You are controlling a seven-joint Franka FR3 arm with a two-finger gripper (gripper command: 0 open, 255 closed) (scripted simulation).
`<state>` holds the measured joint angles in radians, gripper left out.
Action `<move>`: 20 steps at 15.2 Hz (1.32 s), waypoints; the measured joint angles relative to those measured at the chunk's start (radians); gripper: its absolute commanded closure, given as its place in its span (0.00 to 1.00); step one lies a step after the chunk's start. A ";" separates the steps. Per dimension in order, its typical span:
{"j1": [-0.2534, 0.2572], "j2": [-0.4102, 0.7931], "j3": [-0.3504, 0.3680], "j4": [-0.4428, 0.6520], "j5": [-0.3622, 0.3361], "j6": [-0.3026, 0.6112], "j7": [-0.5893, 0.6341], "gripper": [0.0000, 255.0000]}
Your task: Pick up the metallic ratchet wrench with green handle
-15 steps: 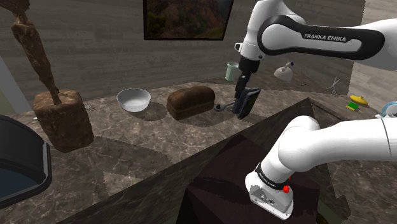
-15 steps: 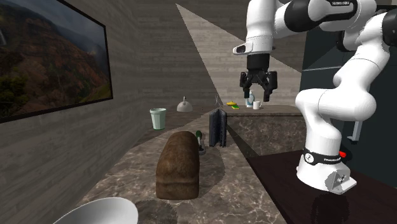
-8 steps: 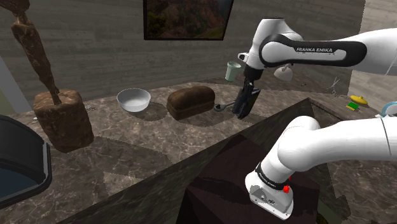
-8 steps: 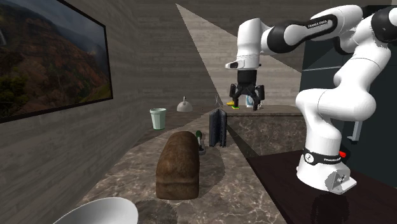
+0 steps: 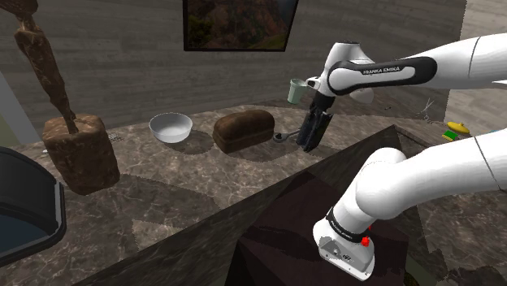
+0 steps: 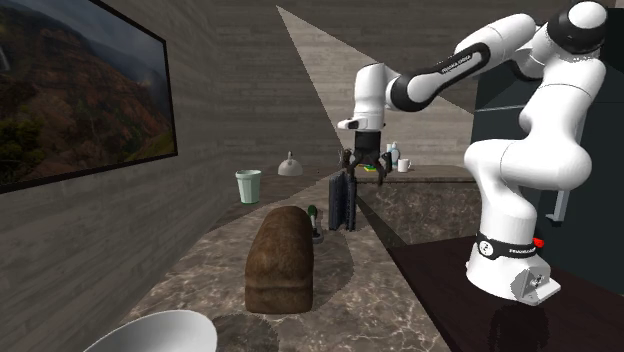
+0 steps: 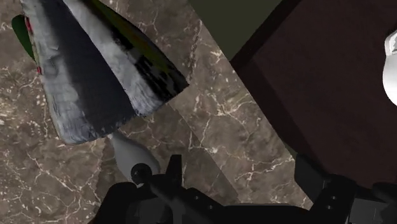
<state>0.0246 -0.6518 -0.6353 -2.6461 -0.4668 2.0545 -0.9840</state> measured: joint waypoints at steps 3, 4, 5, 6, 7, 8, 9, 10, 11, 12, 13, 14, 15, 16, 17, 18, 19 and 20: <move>0.050 0.108 -0.120 0.040 -0.011 0.097 -0.150 0.00; 0.075 0.151 -0.165 0.061 -0.005 0.129 -0.207 0.00; 0.101 0.188 -0.205 0.079 0.006 0.157 -0.261 0.00; 0.135 0.235 -0.251 0.101 0.025 0.191 -0.319 0.00; 0.170 0.272 -0.288 0.121 0.047 0.230 -0.376 0.00; 0.215 0.328 -0.345 0.147 0.085 0.264 -0.444 0.00; 0.259 0.381 -0.398 0.164 0.129 0.287 -0.515 0.00; 0.315 0.448 -0.465 0.185 0.193 0.317 -0.602 0.00; 0.386 0.541 -0.541 0.218 0.293 0.343 -0.715 0.00; 0.414 0.643 -0.577 0.249 0.431 0.349 -0.854 0.00; 0.412 0.746 -0.574 0.282 0.579 0.349 -0.994 0.00; 0.368 0.837 -0.530 0.315 0.708 0.352 -1.116 0.00; 0.299 0.902 -0.469 0.356 0.793 0.346 -1.213 0.00; 0.235 0.955 -0.411 0.395 0.855 0.341 -1.290 0.00; 0.183 0.998 -0.362 0.430 0.900 0.336 -1.351 0.00; 0.126 1.048 -0.311 0.473 0.945 0.329 -1.411 0.00; 0.089 1.080 -0.276 0.500 0.975 0.326 -1.450 0.00; 0.069 1.098 -0.258 0.512 0.992 0.326 -1.472 0.00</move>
<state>0.0935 0.4457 -0.8935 -2.1341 0.5250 2.3803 -2.4565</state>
